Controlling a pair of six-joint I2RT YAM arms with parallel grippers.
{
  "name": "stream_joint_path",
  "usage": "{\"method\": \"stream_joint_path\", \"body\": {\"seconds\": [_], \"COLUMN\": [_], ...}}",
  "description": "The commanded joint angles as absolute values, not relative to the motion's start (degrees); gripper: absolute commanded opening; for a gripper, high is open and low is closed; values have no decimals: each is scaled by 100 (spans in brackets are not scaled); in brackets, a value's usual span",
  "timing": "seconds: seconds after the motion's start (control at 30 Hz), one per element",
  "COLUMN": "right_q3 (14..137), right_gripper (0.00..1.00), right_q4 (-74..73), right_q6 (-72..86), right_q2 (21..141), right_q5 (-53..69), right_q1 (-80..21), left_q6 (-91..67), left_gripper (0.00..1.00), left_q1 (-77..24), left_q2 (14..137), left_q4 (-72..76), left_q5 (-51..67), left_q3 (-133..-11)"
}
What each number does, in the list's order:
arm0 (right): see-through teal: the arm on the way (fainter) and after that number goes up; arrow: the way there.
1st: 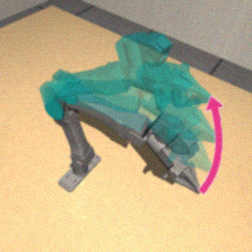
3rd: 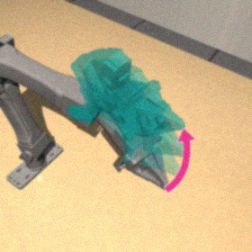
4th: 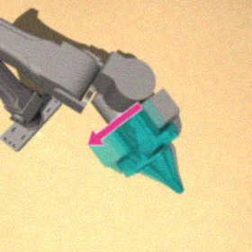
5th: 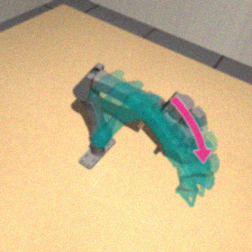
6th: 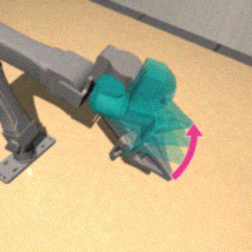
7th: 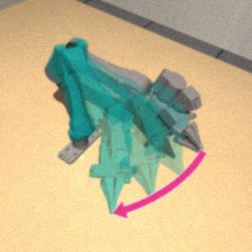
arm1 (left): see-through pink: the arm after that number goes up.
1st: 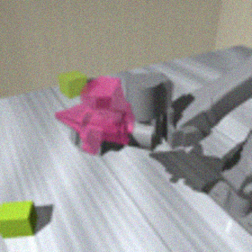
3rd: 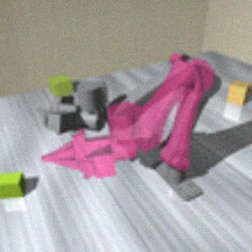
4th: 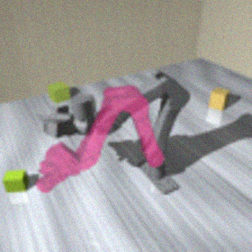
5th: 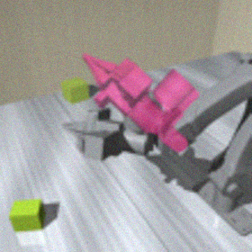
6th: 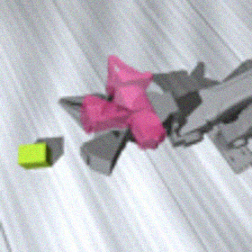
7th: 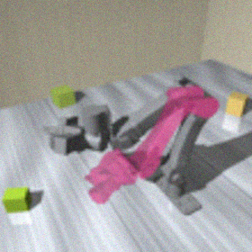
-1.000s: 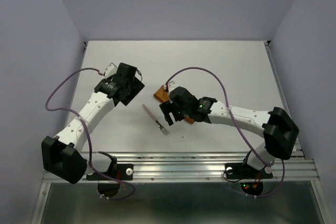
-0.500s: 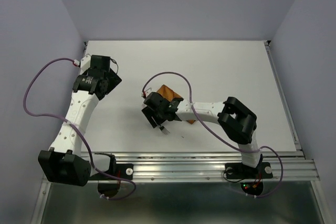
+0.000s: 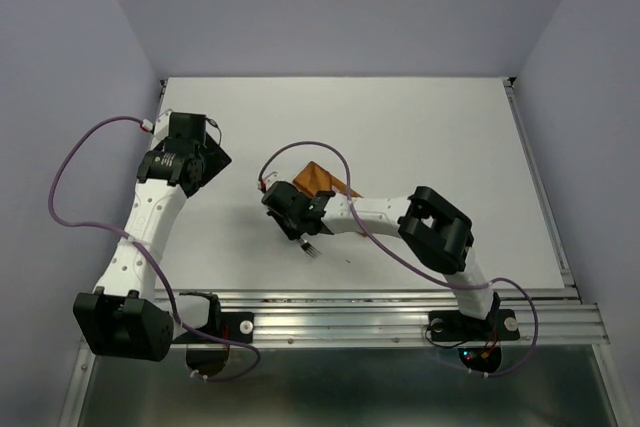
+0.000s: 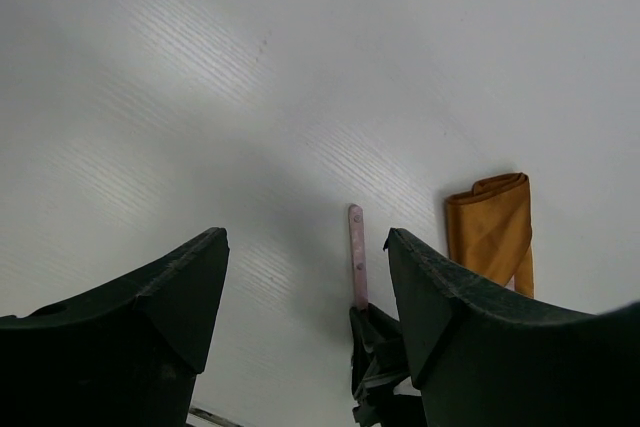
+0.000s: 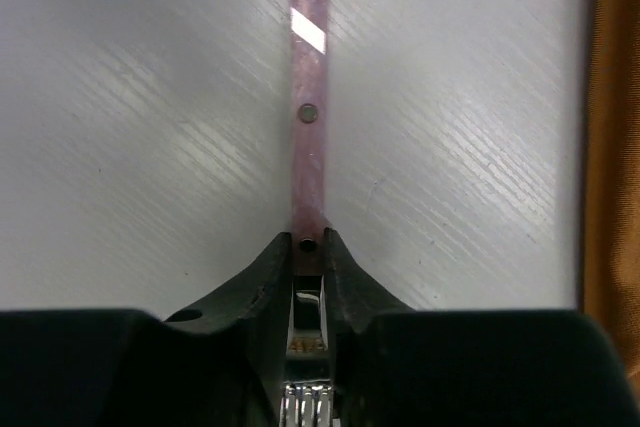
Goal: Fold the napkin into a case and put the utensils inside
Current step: Pick up the knife from the center of the board, then stuff the knife into the folded napkin.
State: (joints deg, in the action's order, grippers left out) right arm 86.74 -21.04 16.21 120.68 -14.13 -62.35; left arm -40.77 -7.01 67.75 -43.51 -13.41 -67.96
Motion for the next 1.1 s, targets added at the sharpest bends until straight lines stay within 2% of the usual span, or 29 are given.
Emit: {"method": "stream_joint_path", "body": {"seconds": [0.0,0.17,0.63,0.8,1.07], "right_q3": [8632,8131,6786,6319,5854], "right_gripper": [14,1,1,1,1], "right_q4": [-1723,-1240,-1766,-2127,-2672], "right_q6": [1345,652,167,237,255], "right_q2": [12050,11261,9300,8676,8490], "right_q5": [-1538,-915,-1196,-975,-1187], "right_q1": [-6284,-6284,-5890,-5327,-4958], "left_q6": [-3903,-3674,-3560,-3472,-3507], "left_gripper": [76,76,75,75,73], "left_q1": [-659,-668,-703,-993,-1626], "left_q2": [6662,7057,8226,8859,10045], "left_q4": [-4184,-3973,-2884,-3006,-2699], "left_q5": [-1266,-985,509,325,615], "left_q3": [-6654,-6460,-6592,-6987,-7453]}}
